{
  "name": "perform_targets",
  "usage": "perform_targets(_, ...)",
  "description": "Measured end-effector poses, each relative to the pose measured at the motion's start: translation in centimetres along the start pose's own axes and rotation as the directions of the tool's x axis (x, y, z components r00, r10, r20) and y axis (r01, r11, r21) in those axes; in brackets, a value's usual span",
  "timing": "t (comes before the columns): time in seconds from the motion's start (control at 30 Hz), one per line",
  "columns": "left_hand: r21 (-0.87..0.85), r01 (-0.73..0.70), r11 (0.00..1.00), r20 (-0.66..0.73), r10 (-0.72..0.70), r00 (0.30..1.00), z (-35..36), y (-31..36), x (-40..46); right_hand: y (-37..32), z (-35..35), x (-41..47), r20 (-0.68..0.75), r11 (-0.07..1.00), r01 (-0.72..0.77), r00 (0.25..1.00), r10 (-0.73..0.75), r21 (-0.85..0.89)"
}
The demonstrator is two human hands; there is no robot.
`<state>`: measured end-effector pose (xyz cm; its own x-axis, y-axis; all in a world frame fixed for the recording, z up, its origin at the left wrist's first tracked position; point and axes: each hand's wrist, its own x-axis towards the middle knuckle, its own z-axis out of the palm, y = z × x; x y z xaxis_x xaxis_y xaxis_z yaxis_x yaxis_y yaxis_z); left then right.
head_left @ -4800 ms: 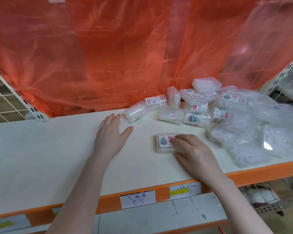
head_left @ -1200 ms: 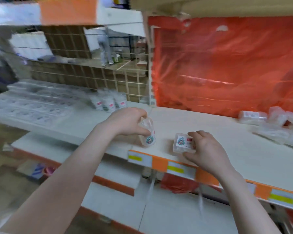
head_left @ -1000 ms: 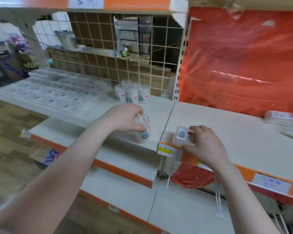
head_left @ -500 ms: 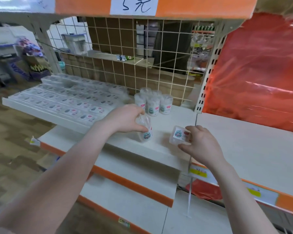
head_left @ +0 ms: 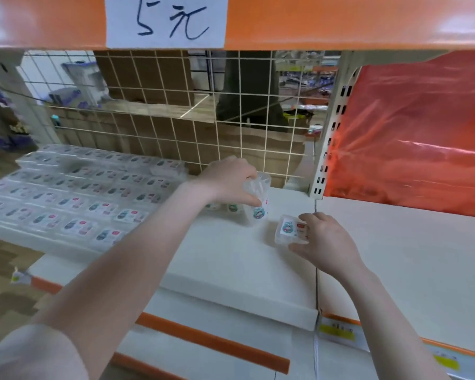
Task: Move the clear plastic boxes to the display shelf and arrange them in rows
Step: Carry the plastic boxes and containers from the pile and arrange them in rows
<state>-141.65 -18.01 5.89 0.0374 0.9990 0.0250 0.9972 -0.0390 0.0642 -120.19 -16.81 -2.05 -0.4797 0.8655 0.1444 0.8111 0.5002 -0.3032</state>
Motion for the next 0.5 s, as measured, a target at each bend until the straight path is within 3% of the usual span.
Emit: perform_targets(0.5, 0.15, -0.118, 0.982, 0.033, 0.114, 0.993, 1.7, -0.3, 4.3, -0.4, 0.3, 1.0, -0.035, 0.993, -0.121, 0.992, 0.121, -0.001)
